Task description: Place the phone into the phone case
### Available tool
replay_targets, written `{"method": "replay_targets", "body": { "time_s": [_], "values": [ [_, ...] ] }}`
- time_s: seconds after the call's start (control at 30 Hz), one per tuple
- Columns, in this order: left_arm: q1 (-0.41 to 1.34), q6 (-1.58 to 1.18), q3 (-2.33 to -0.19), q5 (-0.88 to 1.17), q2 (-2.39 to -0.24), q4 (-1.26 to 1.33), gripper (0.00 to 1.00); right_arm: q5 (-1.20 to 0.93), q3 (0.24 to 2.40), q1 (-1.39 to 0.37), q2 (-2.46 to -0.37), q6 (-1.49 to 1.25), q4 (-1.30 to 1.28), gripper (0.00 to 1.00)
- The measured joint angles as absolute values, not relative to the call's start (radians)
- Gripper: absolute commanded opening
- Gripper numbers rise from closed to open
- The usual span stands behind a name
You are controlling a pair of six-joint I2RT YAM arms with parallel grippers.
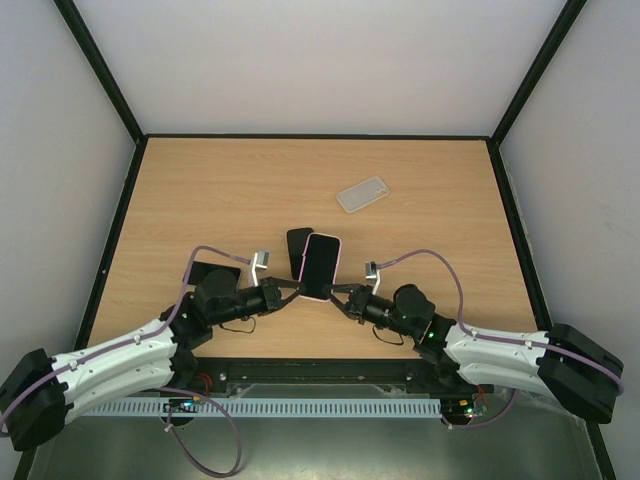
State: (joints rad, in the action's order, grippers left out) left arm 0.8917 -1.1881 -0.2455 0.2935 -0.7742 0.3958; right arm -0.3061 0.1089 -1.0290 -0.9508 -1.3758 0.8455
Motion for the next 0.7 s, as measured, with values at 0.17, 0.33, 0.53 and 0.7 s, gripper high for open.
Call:
{"method": "replay_targets", "body": {
  "time_s": [0.17,0.33,0.53,0.7],
  "values": [
    [0.891,-1.172,-0.285,0.279,-0.791,0.337,0.09,-0.289,0.109,-1.027,-0.943,-1.361,0.833,0.02],
    [0.892,-1.151,-0.291,0.261,-0.794,0.284,0.54,-0.288,0.133,-1.028,-0.936,-1.312,0.765,0.02],
    [0.892,-1.127,-0.301,0.192,-0.767,0.163,0.90,-0.260,0.212,-1.002,-0.928,-1.181,0.518,0.02],
    [0.890,-1.099,-0.334,0.098,-0.730,0.030,0.99,-0.301,0.307,-0.880,-0.972,-1.071,0.374,0.02]
  ]
}}
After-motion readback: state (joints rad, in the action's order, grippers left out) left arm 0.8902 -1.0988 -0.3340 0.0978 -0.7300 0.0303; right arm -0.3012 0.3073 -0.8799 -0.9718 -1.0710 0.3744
